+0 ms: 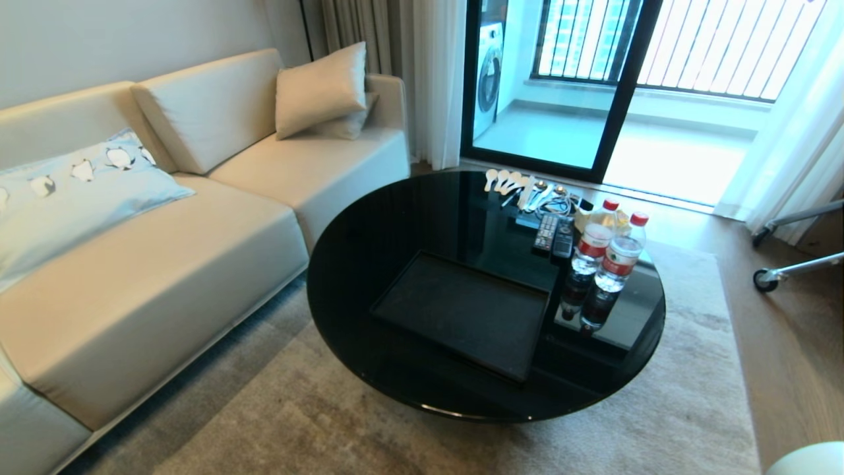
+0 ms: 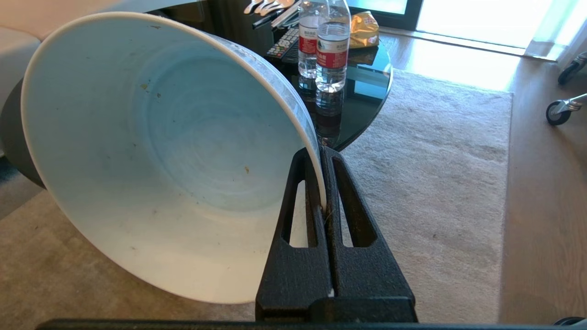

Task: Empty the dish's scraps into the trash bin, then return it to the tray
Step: Put the bowl back to the table

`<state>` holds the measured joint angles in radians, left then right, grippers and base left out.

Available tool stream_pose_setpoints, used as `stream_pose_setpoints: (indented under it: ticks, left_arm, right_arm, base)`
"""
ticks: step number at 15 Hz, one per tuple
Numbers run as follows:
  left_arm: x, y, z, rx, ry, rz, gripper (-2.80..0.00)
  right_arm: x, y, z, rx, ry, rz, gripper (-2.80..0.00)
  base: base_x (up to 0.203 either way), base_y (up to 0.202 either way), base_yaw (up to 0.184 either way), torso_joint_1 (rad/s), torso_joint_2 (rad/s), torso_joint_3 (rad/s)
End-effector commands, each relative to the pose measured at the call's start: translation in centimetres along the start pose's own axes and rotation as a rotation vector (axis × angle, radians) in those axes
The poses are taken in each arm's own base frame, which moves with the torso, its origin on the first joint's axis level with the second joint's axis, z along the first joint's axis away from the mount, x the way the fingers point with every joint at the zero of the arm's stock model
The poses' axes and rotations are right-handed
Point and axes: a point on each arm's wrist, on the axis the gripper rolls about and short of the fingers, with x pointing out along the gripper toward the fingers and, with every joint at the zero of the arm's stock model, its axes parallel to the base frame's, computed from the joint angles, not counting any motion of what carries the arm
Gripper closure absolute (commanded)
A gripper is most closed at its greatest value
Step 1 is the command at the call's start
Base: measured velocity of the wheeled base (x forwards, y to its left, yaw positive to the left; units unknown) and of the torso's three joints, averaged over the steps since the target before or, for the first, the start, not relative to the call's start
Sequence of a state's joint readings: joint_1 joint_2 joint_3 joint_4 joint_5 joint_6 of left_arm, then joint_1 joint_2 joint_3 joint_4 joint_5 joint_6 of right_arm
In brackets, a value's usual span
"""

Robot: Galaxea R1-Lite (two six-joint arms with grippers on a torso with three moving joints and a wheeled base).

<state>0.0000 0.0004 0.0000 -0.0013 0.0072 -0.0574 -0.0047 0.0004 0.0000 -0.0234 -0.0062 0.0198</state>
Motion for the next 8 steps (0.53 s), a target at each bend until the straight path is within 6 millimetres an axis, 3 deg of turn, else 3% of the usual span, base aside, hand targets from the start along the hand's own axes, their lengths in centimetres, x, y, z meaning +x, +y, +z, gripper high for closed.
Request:
stream_pose_setpoints:
  ticks: [1,5,8]
  left_arm:
    - [0.00,0.00,0.00,-0.001,-0.001,0.000,0.00]
    - [0.00,0.00,0.00,-0.001,-0.001,0.000,0.00]
    - [0.01,0.00,0.01,-0.001,0.001,0.000,0.00]
  right_arm:
    - [0.00,0.00,0.01,0.000,-0.002,0.000,0.00]
    - [0.00,0.00,0.00,0.000,0.000,0.000,0.00]
    - [0.00,0.00,0.00,0.000,0.000,0.000,0.00]
  base:
    - [0.000,0.000,0.000,0.000,0.00,0.000]
    - [0.000,0.000,0.000,0.000,0.00,0.000]
    - [0.163,0.000,0.000,0.001,0.00,0.004]
